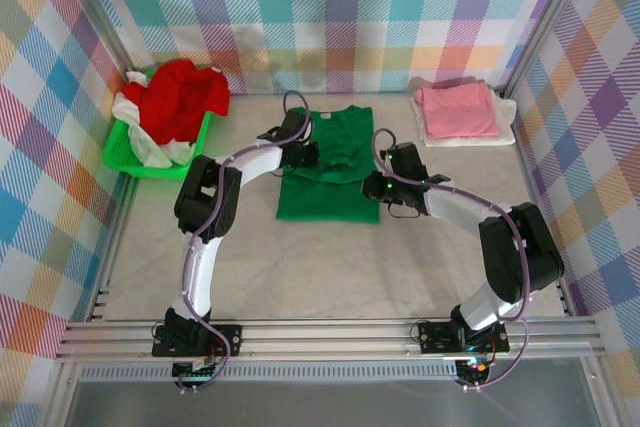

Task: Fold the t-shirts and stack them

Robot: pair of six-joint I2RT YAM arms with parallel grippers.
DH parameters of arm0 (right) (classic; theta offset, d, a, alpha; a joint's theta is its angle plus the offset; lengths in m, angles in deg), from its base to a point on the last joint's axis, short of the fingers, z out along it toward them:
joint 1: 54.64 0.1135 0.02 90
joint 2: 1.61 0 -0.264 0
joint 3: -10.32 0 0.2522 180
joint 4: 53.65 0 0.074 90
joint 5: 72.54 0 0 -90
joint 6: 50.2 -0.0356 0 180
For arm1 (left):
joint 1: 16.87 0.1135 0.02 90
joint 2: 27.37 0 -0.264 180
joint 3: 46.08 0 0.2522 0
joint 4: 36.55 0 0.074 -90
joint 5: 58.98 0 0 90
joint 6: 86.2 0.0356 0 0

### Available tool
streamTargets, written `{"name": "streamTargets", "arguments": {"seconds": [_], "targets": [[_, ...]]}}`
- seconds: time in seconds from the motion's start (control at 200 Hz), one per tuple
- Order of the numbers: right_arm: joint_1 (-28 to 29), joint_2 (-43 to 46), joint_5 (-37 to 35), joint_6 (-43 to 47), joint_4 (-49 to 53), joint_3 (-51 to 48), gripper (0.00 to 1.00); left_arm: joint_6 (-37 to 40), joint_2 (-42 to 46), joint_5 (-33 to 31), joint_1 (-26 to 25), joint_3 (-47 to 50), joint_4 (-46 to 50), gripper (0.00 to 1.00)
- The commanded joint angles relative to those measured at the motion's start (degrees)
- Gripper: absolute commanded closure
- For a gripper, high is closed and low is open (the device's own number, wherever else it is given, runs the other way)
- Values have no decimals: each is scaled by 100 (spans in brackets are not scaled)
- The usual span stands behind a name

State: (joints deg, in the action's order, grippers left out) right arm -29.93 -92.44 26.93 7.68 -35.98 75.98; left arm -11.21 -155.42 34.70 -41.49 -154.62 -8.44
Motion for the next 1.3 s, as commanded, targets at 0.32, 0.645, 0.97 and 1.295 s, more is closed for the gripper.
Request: {"name": "streamTargets", "arguments": {"seconds": [0.32, 0.645, 0.97, 1.295], "targets": [[214, -1308, 432, 410, -143, 975, 91, -226, 1289, -58, 244, 123, 263, 81], [257, -2237, -51, 152, 48, 1829, 90, -554, 2530, -398, -60, 2359, -490, 77], [-247, -2849, -104, 92, 260, 2455, 88, -678, 2524, -306, -157, 3321, -766, 78], [-869, -2988, 718, 4, 237, 2700, 85, -801, 2407, -509, -157, 3812, -852, 79]]}}
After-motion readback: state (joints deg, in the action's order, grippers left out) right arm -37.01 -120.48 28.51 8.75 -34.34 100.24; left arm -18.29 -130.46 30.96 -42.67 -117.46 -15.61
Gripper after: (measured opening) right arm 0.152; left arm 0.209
